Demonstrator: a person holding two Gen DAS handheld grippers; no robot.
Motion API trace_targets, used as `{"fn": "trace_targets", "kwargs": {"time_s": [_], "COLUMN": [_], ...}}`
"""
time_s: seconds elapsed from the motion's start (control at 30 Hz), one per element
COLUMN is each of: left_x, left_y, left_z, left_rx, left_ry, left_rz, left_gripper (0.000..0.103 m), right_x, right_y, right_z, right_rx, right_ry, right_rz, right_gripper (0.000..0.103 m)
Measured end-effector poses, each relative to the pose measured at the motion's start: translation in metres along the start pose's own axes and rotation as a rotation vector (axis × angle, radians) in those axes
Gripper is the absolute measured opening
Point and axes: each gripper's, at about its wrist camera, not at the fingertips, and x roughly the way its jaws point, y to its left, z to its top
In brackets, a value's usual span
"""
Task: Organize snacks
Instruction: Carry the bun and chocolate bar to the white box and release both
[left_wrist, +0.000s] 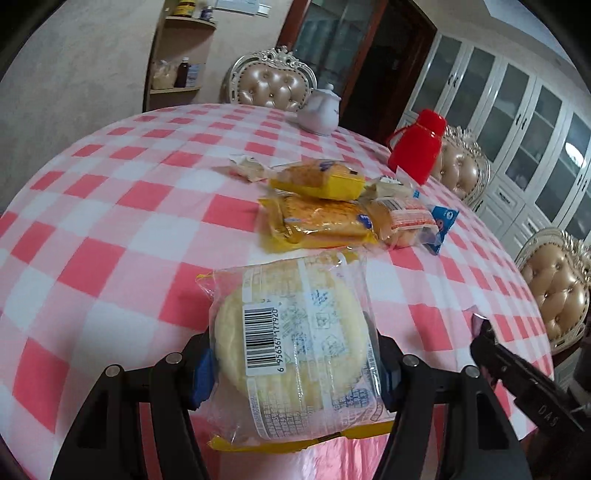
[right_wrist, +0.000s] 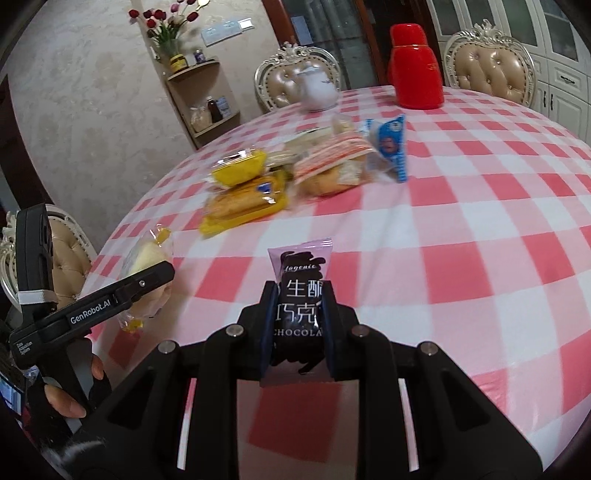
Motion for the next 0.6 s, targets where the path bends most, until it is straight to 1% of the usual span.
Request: {"fn": "trace_targets", "kwargs": {"time_s": [0.13, 0.23, 0.43, 0.6], "left_x": [-0.018, -0.032, -0.052, -0.070], "left_y": [0.012, 0.021, 0.043, 0.056], "left_z": [-0.008, -0.016, -0.025, -0.031], "left_rx": [-0.018, -0.007, -0.015, -0.003], "left_ry": [-0.019, -0.040, -0.036, -0.036], "left_rz": [0.004, 0.032, 0.066, 0.096], "left_gripper": [0.067, 0.067, 0.067, 0.067], "right_x": [0.001, 0.002, 0.003, 0.005], "right_y": [0.016, 0.026, 0.043, 0.064], "right_z": [-0.005, -0.007, -0.012, -0.020], "right_rx": [-0.015, -0.023, -0.044, -0.080], "right_ry": [-0.001, -0.001, 0.002, 0.024], "right_rz": [0.019, 0.036, 0.065, 0.087], "right_gripper": [0.026, 0.026, 0.026, 0.026]}}
